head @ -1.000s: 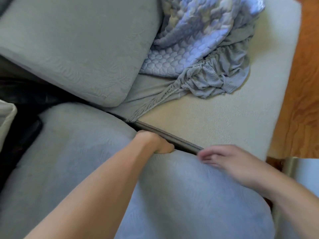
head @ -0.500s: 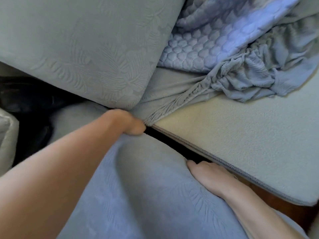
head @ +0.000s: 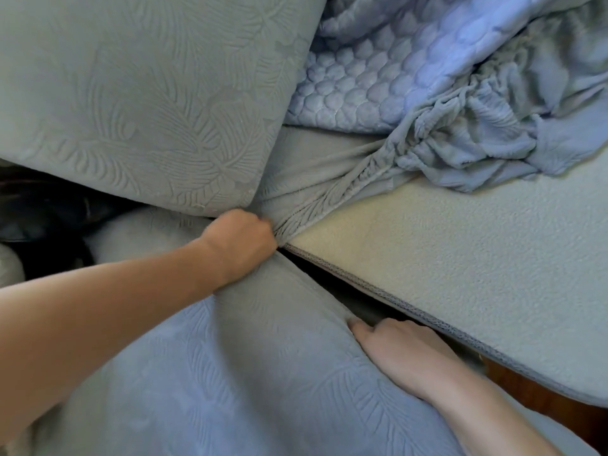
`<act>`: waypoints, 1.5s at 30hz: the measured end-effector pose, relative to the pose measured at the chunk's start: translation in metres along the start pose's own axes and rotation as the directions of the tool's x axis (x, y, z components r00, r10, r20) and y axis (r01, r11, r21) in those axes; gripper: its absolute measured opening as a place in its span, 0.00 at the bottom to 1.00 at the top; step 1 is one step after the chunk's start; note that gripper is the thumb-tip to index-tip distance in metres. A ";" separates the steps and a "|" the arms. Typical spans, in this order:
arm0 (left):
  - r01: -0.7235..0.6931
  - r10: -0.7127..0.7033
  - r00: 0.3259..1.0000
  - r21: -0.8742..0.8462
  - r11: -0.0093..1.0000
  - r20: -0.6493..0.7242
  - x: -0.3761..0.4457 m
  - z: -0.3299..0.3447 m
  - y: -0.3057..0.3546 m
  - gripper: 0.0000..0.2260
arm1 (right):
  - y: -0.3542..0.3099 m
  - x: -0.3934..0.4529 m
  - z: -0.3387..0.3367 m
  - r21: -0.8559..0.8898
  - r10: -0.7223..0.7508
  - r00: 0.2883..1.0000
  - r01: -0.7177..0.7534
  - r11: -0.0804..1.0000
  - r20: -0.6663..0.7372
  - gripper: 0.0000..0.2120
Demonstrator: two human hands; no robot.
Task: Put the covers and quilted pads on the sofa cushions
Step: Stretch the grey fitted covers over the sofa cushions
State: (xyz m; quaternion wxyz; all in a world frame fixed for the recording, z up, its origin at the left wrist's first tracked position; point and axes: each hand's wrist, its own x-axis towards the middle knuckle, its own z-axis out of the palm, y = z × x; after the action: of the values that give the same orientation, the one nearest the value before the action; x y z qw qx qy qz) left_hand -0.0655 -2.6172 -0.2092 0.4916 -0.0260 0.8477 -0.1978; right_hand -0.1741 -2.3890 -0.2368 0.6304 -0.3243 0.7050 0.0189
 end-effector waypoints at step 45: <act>0.067 0.409 0.780 -0.713 0.698 0.474 0.036 -0.038 0.042 0.22 | -0.001 0.051 -0.009 -0.064 0.147 0.968 -0.137 0.989 0.203 0.20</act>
State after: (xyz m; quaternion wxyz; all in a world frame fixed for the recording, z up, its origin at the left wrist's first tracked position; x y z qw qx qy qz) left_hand -0.1099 -2.5753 -0.2371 0.7036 -0.1862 0.6546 0.2042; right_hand -0.1811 -2.4160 -0.2810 0.6892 -0.2848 0.6563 0.1149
